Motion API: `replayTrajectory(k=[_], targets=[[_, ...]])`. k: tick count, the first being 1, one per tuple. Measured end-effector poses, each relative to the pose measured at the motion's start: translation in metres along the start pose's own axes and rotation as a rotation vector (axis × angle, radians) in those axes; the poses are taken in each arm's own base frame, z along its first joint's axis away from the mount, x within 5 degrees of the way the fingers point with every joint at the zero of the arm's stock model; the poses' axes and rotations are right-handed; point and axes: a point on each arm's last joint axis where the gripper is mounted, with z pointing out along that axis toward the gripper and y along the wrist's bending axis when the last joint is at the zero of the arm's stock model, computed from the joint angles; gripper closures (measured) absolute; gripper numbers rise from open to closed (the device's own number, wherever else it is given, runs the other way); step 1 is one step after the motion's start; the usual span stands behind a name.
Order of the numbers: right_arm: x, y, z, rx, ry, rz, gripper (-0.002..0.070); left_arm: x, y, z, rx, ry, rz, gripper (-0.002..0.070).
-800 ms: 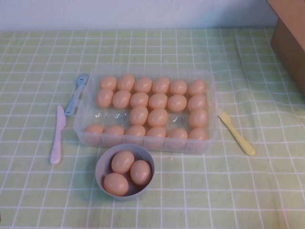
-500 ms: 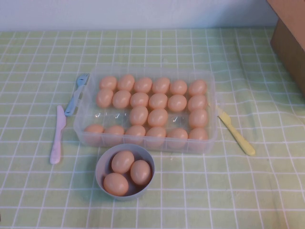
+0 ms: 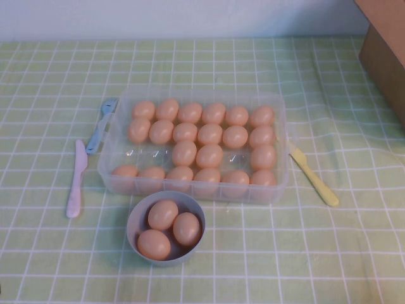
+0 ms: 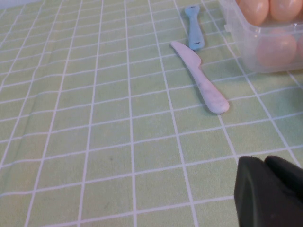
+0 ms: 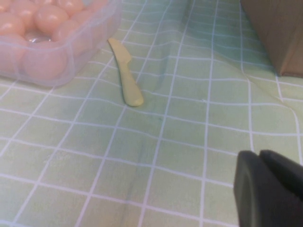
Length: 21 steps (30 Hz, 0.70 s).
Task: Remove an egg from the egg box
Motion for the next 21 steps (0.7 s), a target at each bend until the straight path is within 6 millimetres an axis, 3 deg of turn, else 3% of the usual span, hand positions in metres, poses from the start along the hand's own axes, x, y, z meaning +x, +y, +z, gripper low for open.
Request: replayTrajectory(k=[21], targets=[[-0.0051,0.0035,-0.0002,-0.042,-0.053,0.14,0.0694,0.0,0.0,0.0,0.0,0.0,0.0,0.0678]])
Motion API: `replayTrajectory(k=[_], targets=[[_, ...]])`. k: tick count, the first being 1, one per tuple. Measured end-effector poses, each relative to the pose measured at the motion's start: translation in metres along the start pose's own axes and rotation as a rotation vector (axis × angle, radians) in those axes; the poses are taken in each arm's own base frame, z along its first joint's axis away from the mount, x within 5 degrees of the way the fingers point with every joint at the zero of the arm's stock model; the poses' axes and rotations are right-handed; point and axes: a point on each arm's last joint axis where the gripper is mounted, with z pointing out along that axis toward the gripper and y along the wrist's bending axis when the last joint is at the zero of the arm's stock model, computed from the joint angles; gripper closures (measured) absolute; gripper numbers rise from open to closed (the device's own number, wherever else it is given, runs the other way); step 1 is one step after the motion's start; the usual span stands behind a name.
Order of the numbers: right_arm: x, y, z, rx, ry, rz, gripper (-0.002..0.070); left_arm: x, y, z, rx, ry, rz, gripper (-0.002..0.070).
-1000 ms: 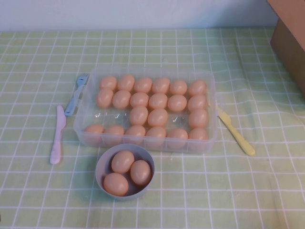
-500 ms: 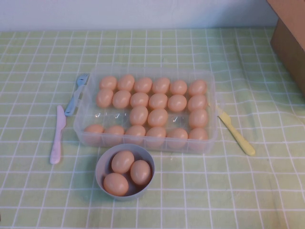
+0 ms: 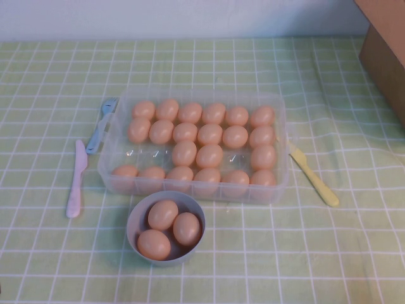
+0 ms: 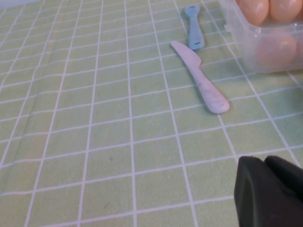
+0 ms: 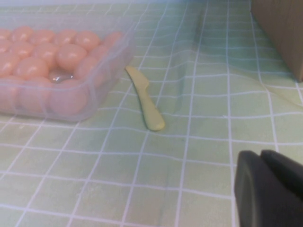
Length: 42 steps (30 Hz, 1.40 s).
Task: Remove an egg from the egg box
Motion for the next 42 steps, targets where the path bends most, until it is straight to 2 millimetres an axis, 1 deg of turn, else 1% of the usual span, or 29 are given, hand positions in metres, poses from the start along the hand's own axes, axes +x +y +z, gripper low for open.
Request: replayTrajectory(k=[11,15,17,24,27,30,32,33,36,38,40,42], targets=[[0.0,0.0,0.0,-0.001,0.0,0.004,0.0694,0.0,0.0,0.0,0.0,0.0,0.0,0.0678],[-0.001,0.001,0.0,-0.015,-0.011,0.051,0.0694,0.0,0.0,0.0,0.0,0.0,0.0,0.0678],[-0.004,0.003,0.0,-0.032,-0.04,0.123,0.0694,0.0,0.0,0.0,0.0,0.0,0.0,0.0678],[-0.018,0.003,-0.002,-0.077,-0.193,0.462,0.0694,0.0,0.0,0.0,0.0,0.0,0.0,0.0679],[-0.022,0.001,-0.003,-0.072,-0.238,0.53,0.0694,0.0,0.0,0.0,0.0,0.0,0.0,0.0679],[-0.023,0.001,-0.003,-0.089,-0.239,0.61,0.0694,0.0,0.0,0.0,0.0,0.0,0.0,0.0679],[-0.023,0.003,-0.003,-0.109,-0.22,0.624,0.0694,0.0,0.0,0.0,0.0,0.0,0.0,0.0679],[-0.027,0.007,-0.005,-0.133,-0.199,0.622,0.0694,0.0,0.0,0.0,0.0,0.0,0.0,0.0679],[-0.048,0.018,-0.007,-0.191,-0.105,0.59,0.0694,0.0,0.0,0.0,0.0,0.0,0.0,0.0678],[-0.064,0.025,-0.005,-0.212,-0.002,0.539,0.0694,0.0,0.0,0.0,0.0,0.0,0.0,0.0678],[-0.078,0.03,0.001,-0.219,0.108,0.473,0.0694,0.0,0.0,0.0,0.0,0.0,0.0,0.0678],[-0.091,0.033,0.011,-0.217,0.235,0.414,0.0694,0.0,0.0,0.0,0.0,0.0,0.0,0.0678]])
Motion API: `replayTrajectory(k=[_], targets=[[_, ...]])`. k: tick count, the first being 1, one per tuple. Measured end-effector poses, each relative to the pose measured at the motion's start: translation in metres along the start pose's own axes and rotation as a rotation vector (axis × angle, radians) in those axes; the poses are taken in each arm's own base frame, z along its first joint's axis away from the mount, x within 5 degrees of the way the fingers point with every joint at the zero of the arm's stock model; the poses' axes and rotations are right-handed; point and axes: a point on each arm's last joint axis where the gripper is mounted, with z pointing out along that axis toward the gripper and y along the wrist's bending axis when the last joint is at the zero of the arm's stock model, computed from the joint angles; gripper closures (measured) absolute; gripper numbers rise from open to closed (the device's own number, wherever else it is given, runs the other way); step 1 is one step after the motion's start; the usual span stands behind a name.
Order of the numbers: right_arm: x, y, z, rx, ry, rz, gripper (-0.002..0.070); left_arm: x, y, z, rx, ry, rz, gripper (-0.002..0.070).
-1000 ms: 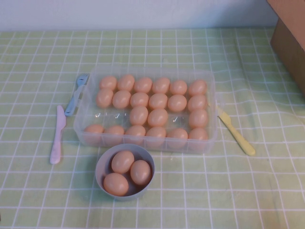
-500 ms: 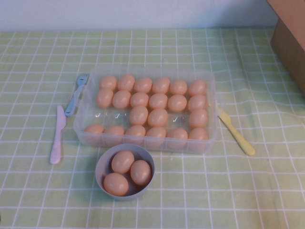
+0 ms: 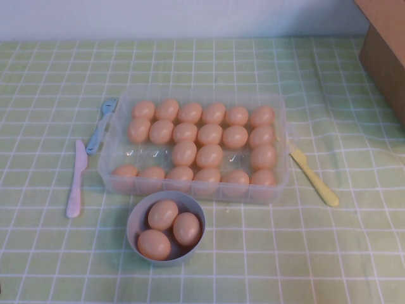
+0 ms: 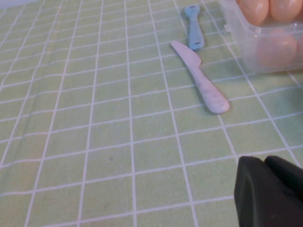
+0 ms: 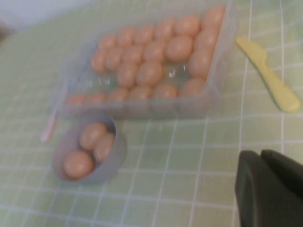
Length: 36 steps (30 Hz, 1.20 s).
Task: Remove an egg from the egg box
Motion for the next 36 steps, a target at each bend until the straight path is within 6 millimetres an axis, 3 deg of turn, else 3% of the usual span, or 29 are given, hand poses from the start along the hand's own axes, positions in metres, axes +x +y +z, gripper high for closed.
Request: replayTrajectory(k=[8,13,18,26,36], targets=[[-0.051,0.01,0.043,0.123,0.419,-0.123,0.0694,0.0,0.0,0.0,0.0,0.0,0.0,0.0678],[-0.074,0.007,0.076,0.161,0.533,-0.153,0.0694,0.0,0.0,0.0,0.0,0.0,0.0,0.0679],[-0.078,0.023,0.113,0.125,0.634,-0.296,0.0694,0.0,0.0,0.0,0.0,0.0,0.0,0.0679],[-0.082,0.076,0.188,-0.032,0.735,-0.63,0.0694,0.0,0.0,0.0,0.0,0.0,0.0,0.0679],[-0.095,0.096,0.262,-0.064,0.794,-0.677,0.0666,0.0,0.0,0.0,0.0,0.0,0.0,0.0679]])
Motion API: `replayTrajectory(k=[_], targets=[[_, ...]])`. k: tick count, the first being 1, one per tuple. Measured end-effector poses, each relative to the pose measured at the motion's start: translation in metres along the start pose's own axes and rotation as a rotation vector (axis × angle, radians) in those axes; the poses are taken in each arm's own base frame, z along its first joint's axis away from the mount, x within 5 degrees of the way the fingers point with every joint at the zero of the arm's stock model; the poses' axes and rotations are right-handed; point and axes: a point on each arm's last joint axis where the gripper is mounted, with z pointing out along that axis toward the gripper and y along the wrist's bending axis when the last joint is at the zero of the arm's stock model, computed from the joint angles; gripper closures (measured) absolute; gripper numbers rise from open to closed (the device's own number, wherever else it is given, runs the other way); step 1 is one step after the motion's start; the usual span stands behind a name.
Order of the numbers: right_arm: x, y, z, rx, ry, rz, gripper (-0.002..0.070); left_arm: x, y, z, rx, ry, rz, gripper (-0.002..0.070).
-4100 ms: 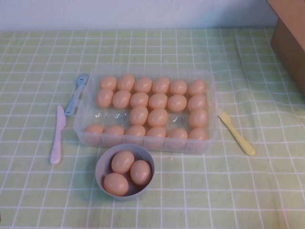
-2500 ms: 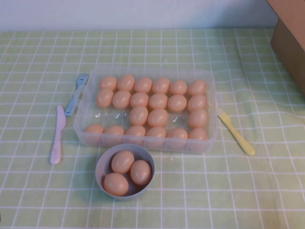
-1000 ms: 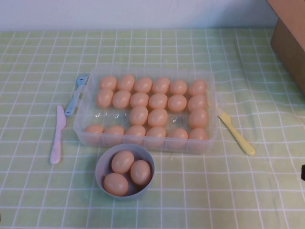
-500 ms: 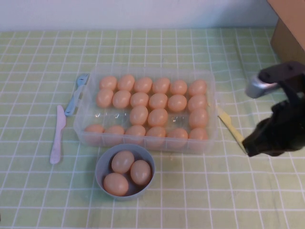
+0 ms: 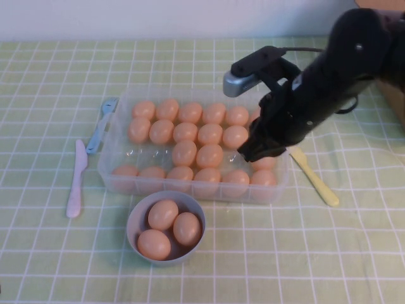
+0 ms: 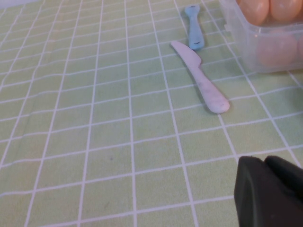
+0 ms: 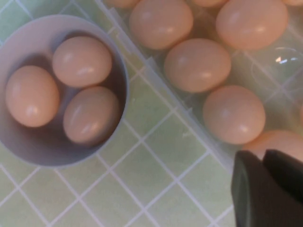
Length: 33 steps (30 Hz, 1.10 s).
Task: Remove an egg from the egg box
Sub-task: Pick up the egg from the plastic box
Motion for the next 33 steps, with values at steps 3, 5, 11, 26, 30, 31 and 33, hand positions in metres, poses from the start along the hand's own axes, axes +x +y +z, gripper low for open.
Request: replayTrajectory(k=[3,5,11,26,30,31,33], targets=[[-0.01,-0.007,0.014,0.004,0.038,-0.012,0.0618,0.0,0.0,0.0,0.0,0.0,0.0,0.0679],[-0.015,-0.011,0.023,0.006,0.067,0.006,0.0571,0.0,0.0,0.0,0.0,0.0,0.0,0.0679],[-0.026,-0.024,0.039,0.079,0.138,0.214,0.0344,0.0,0.0,0.0,0.0,0.0,0.0,0.0679],[-0.03,-0.036,0.055,0.168,0.18,0.386,0.0199,0.0,0.0,0.0,0.0,0.0,0.0,0.0679],[-0.029,-0.039,0.064,0.171,0.197,0.387,0.0199,0.0,0.0,0.0,0.0,0.0,0.0,0.0679],[-0.029,-0.039,0.066,0.171,0.197,0.387,0.0199,0.0,0.0,0.0,0.0,0.0,0.0,0.0679],[-0.028,-0.04,0.069,0.173,0.2,0.387,0.0199,0.0,0.0,0.0,0.0,0.0,0.0,0.0679]])
